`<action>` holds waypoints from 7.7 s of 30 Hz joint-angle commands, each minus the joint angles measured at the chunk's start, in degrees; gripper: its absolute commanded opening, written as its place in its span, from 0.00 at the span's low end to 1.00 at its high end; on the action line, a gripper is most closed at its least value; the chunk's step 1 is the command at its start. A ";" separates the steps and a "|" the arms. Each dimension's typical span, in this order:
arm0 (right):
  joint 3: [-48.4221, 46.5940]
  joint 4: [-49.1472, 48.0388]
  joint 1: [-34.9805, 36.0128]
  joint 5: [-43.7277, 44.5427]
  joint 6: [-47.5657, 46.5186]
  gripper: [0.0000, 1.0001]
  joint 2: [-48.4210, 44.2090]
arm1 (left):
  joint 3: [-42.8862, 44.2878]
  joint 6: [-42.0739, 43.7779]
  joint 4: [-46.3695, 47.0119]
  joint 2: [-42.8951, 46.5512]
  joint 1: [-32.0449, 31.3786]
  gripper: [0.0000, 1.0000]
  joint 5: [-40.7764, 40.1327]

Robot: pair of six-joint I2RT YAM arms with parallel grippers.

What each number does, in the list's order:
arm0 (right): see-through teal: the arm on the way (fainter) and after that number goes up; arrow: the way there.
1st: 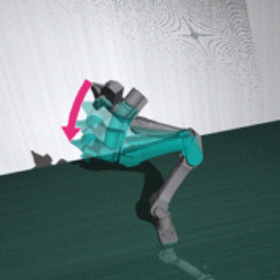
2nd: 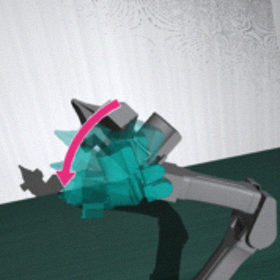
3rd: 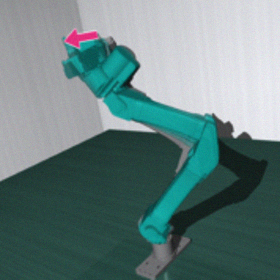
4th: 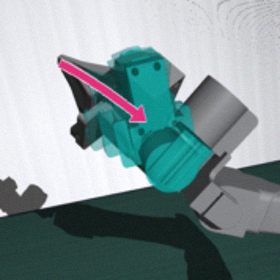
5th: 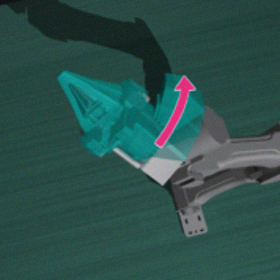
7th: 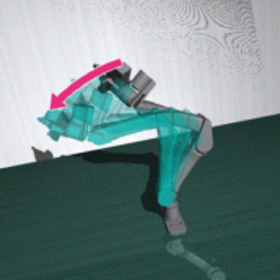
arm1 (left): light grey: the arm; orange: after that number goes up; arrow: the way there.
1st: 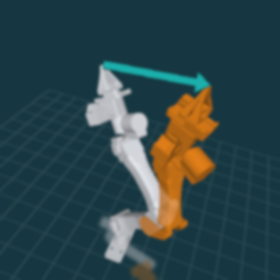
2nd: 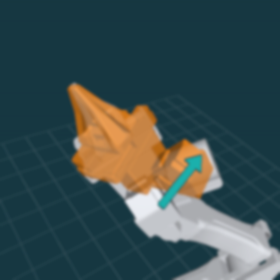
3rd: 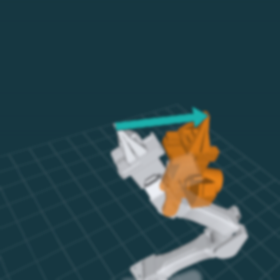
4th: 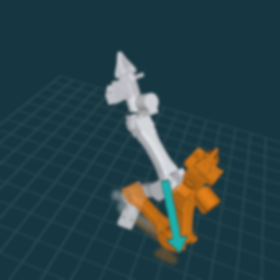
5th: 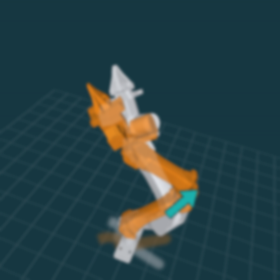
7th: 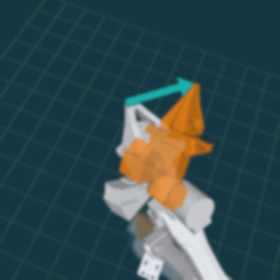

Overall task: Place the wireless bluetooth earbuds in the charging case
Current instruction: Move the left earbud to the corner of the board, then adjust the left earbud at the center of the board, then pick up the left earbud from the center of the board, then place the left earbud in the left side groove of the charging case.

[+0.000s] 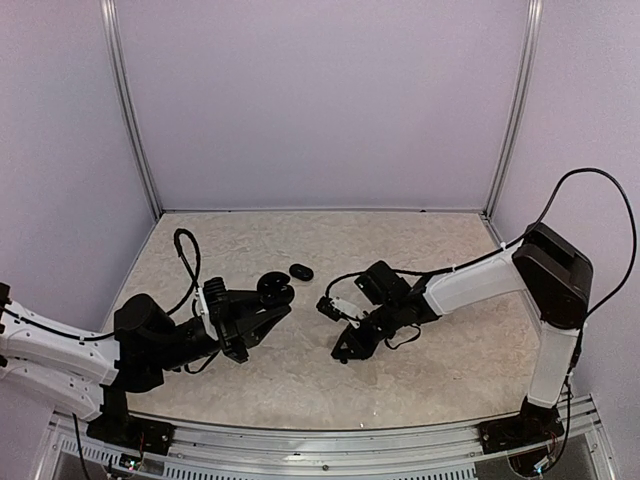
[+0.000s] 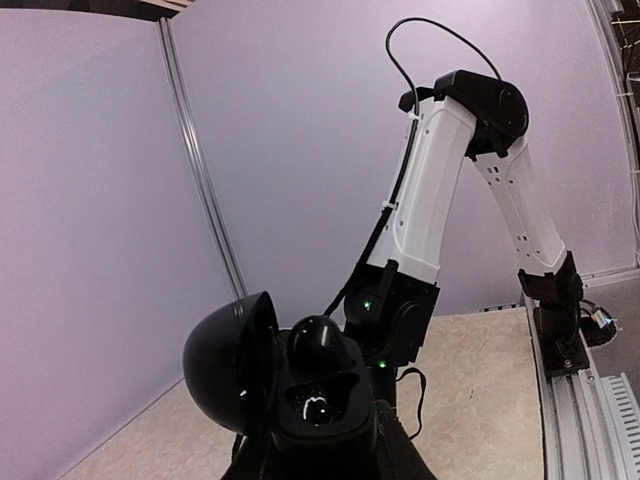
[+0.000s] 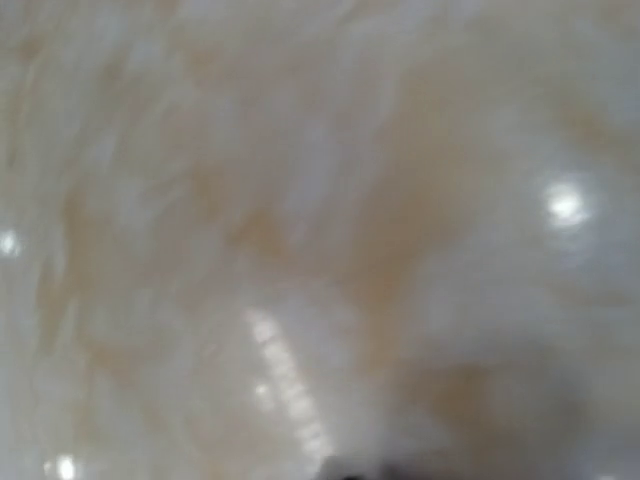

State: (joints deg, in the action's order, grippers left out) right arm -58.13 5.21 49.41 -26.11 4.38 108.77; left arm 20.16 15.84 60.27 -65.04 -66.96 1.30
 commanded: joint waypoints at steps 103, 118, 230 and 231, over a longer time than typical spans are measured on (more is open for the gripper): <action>3.18 4.89 -0.61 7.73 -3.77 0.26 -2.29 | -0.04 0.34 0.63 -2.35 0.77 0.11 -0.25; 3.33 4.50 0.82 9.78 -6.31 0.16 -6.17 | -0.39 -0.34 0.29 -1.96 0.83 0.11 -0.31; -14.25 -8.75 21.24 21.33 -4.56 0.04 -23.81 | -2.85 -4.82 10.97 -5.71 4.59 0.07 -6.65; -14.31 -9.04 21.30 22.30 -4.56 0.04 -23.56 | -2.93 -4.77 11.22 -5.86 4.48 0.07 -6.63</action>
State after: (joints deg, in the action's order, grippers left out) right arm -70.67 -1.89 69.67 -9.39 -0.34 83.83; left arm 15.92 10.59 68.53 -70.39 -62.28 -4.84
